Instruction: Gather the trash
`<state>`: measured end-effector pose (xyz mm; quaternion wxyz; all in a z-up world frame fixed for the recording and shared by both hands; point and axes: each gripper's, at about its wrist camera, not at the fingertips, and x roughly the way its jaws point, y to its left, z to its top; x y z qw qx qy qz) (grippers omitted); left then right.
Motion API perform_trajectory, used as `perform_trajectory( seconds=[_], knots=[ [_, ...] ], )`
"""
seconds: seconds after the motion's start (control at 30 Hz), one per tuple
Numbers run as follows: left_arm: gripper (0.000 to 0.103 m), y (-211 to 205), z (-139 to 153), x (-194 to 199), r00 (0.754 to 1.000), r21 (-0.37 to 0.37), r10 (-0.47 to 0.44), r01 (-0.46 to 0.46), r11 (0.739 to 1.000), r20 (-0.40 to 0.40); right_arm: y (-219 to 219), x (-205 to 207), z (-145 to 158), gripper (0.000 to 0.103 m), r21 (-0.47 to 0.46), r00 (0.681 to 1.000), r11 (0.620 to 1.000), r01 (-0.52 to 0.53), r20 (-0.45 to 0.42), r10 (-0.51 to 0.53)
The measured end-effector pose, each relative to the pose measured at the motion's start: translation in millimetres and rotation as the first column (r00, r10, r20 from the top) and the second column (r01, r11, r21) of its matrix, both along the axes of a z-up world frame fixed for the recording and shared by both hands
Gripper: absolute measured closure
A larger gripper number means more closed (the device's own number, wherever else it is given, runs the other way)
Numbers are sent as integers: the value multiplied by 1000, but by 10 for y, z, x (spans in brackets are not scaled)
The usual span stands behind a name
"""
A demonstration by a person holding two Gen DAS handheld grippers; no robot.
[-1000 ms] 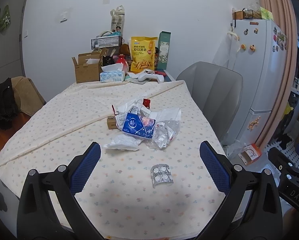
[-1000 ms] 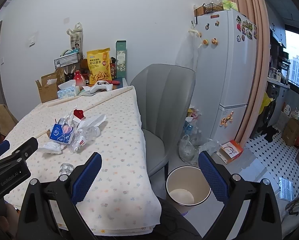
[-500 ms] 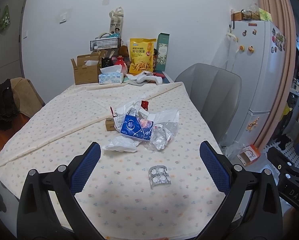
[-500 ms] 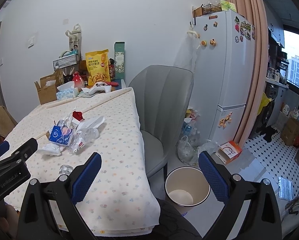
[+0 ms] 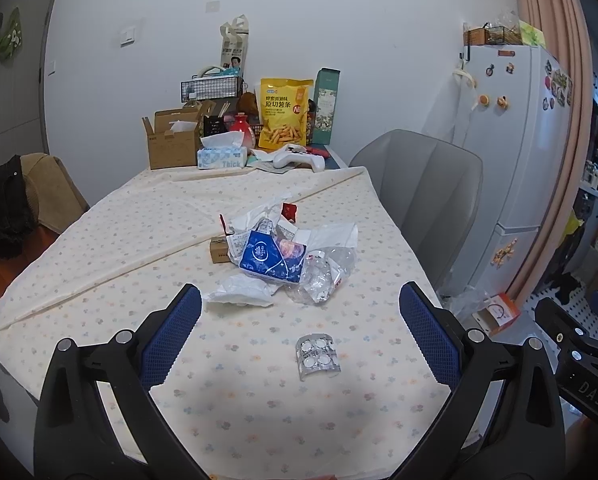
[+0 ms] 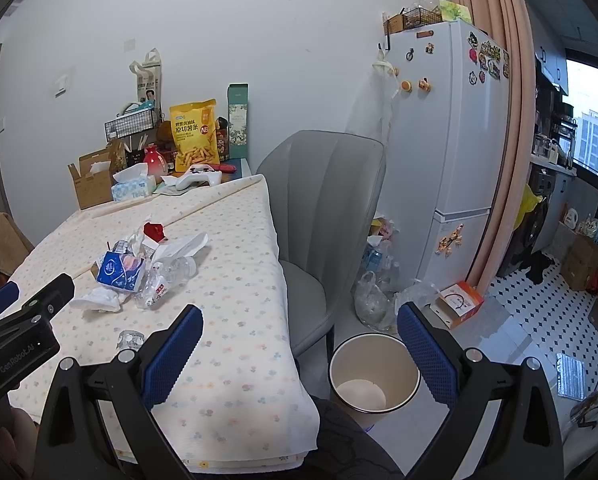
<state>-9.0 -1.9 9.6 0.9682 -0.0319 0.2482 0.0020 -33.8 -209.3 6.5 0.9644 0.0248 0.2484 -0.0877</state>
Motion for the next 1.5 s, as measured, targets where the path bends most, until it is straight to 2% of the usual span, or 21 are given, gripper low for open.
perform_trajectory(
  seconds=[0.37, 0.67, 1.1, 1.27, 1.43, 1.5],
  knots=[
    [4, 120, -39, 27, 1000, -10, 28, -28, 1000, -9, 73, 54, -53, 7, -9, 1000, 1000, -17, -23, 17],
    [5, 445, -131, 23, 995, -4, 94, -94, 996, -24, 392, 247, -105, 10, 4, 990, 992, -130, -50, 130],
    [9, 957, -396, 161, 975, 13, 205, -204, 979, -92, 1015, 576, -401, 18, 21, 946, 956, -291, -145, 291],
    [14, 1013, -574, 281, 969, 11, 203, -203, 979, -140, 1232, 703, -627, 24, 27, 919, 941, -337, -209, 334],
    [14, 1052, -713, 392, 965, 5, 199, -201, 980, -170, 1372, 808, -794, 29, 47, 896, 930, -364, -255, 363],
    [14, 1087, -750, 418, 964, -5, 199, -203, 979, -178, 1408, 881, -872, 36, 65, 884, 926, -371, -279, 374]
  ],
)
